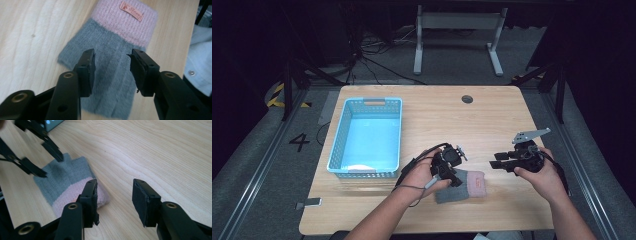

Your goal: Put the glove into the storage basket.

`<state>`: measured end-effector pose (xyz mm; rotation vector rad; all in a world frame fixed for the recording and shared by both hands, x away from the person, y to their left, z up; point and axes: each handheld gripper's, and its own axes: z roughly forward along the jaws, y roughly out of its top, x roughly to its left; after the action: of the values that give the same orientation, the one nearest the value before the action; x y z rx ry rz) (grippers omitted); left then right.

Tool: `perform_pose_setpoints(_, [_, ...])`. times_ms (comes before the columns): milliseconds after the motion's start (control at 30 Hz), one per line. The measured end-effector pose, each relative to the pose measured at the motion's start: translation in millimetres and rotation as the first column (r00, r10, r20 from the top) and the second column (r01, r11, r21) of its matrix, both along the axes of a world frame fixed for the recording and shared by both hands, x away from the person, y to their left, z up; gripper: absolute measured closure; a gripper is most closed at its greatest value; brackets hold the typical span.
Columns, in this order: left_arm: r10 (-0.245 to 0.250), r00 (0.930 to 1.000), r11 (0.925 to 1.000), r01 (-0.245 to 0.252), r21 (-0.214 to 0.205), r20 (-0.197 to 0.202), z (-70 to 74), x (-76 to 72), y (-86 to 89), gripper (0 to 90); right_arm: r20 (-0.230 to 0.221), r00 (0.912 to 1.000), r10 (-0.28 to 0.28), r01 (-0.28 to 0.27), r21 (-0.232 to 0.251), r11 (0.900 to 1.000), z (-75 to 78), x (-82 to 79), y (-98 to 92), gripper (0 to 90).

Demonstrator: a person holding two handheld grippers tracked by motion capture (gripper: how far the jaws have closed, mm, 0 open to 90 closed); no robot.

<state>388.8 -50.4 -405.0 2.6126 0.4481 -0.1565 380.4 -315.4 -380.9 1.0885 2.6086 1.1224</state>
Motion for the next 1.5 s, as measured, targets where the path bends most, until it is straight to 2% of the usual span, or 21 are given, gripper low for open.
perform_pose_setpoints(133, [0.005,1.0,0.9997,-0.005,0.025,0.0,-7.2,1.4,-3.6,49.6,0.0,1.0,-0.001,0.001,0.006,1.0,-0.6,-0.2,-2.2,55.5])
perform_pose_setpoints(333, [0.008,1.0,0.9992,-0.008,0.04,-0.003,-15.7,0.9,-8.1,44.3,-0.003,1.0,0.008,-0.008,0.005,0.9999,-2.3,0.1,-0.5,54.5])
perform_pose_setpoints(433, [0.038,0.9988,0.9982,-0.04,0.046,0.03,-14.3,-0.2,-6.3,41.3,-0.002,0.9998,0.018,-0.018,0.012,0.9998,-1.7,-0.6,1.3,54.2])
perform_pose_setpoints(500, [0.069,0.997,0.9962,-0.071,0.051,0.036,-13.0,-1.1,-5.2,38.8,-0.003,0.9999,0.015,-0.015,0.016,0.9998,-1.2,-0.7,0.8,54.0])
perform_pose_setpoints(567, [0.075,0.9963,0.9952,-0.077,0.06,0.043,-12.9,-1.8,-5.4,36.4,-0.004,0.9999,0.014,-0.014,0.017,0.9998,-1.5,-0.4,0.1,53.8])
perform_pose_setpoints(600, [0.082,0.9949,0.9928,-0.087,0.083,0.058,-14.1,-3.6,-6.6,35.6,-0.005,0.9999,0.013,-0.013,0.017,0.9998,-1.8,-0.2,-0.2,53.7])
perform_pose_setpoints(633, [0.082,0.9949,0.9928,-0.087,0.083,0.058,-14.1,-3.6,-6.6,35.5,-0.005,0.9999,0.013,-0.013,0.017,0.9998,-1.8,-0.2,-0.2,53.7])
perform_pose_setpoints(667, [0.09,0.9938,0.99,-0.097,0.102,0.065,-15.8,-5.4,-8.0,35.2,-0.005,0.9999,0.013,-0.013,0.017,0.9998,-1.9,-0.1,-0.9,53.4])
perform_pose_setpoints(833, [0.081,0.9948,0.9897,-0.088,0.113,0.062,-18.1,-6.7,-10.1,31.3,-0.001,0.9999,0.013,-0.013,0.025,0.9996,-1.1,-0.8,-1.2,52.7])
perform_pose_setpoints(900, [0.059,0.9964,0.9897,-0.066,0.127,0.061,-19.1,-7.6,-12.0,29.7,-0.001,0.9999,0.014,-0.014,0.021,0.9997,-1.2,-0.9,-0.7,52.5])
perform_pose_setpoints(1000, [0.032,0.9978,0.9855,-0.042,0.164,0.058,-23.2,-7.6,-15.7,25.7,0.0,0.9998,0.02,-0.02,0.018,0.9996,-1.3,-0.9,0.0,52.3])
perform_pose_setpoints(1300, [0.017,0.9987,0.9807,-0.026,0.194,0.048,-25.7,-6.1,-19.6,22.3,0.001,0.9998,0.021,-0.021,0.025,0.9994,-1.0,-0.9,0.3,51.5])
perform_pose_setpoints(1400, [0.006,0.9987,0.9753,-0.017,0.22,0.05,-25.5,-6.6,-23.3,22.1,0.003,0.9998,0.022,-0.022,0.025,0.9994,-1.1,-0.6,0.6,50.9])
perform_pose_setpoints(1500, [0.002,0.9991,0.9734,-0.012,0.229,0.043,-25.9,-6.4,-25.1,23.2,0.003,0.9998,0.021,-0.022,0.027,0.9994,-0.9,-0.7,1.1,50.8])
